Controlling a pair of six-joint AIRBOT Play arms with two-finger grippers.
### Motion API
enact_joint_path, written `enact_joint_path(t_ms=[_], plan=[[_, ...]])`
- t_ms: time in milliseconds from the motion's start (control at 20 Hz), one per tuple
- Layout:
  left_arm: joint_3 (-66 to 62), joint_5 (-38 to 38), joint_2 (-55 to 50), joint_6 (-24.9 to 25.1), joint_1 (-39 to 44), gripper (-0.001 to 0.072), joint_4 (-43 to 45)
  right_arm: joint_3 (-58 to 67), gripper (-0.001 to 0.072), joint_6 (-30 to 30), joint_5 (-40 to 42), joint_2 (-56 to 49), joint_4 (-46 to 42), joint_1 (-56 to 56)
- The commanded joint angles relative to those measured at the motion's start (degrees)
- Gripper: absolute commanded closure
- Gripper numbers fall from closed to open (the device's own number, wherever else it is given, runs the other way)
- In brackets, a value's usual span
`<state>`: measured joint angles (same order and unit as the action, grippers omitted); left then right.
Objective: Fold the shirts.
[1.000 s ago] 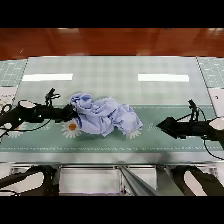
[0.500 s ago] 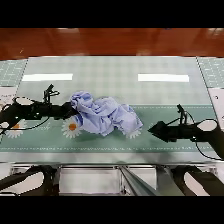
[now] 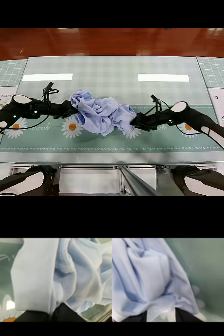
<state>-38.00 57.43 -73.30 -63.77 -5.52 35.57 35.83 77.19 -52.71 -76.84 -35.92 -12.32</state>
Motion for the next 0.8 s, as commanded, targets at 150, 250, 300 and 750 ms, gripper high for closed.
enact_joint_path(t_ms=[150, 250, 300, 750], plan=[[-0.15, 0.20, 0.04, 0.07, -0.07, 0.0678, 0.00, 9.42, 0.0649, -1.53, 2.29, -5.90, -0.09, -3.50], [-2.12, 1.84, 0.35, 0.09, -1.11, 0.0678, 0.02, 12.68, 0.0687, -3.80, -0.94, -5.66, -1.66, -3.13], [-4.09, 3.30, 1.03, 0.11, -2.12, 0.0678, 0.02, 14.60, 0.0687, -3.43, -2.54, -4.81, -3.63, -2.58], [-37.64, 8.24, 19.82, 0.00, -9.64, 0.0678, -3.91, 46.36, 0.0688, 9.44, -7.58, 19.69, -27.45, 5.84]])
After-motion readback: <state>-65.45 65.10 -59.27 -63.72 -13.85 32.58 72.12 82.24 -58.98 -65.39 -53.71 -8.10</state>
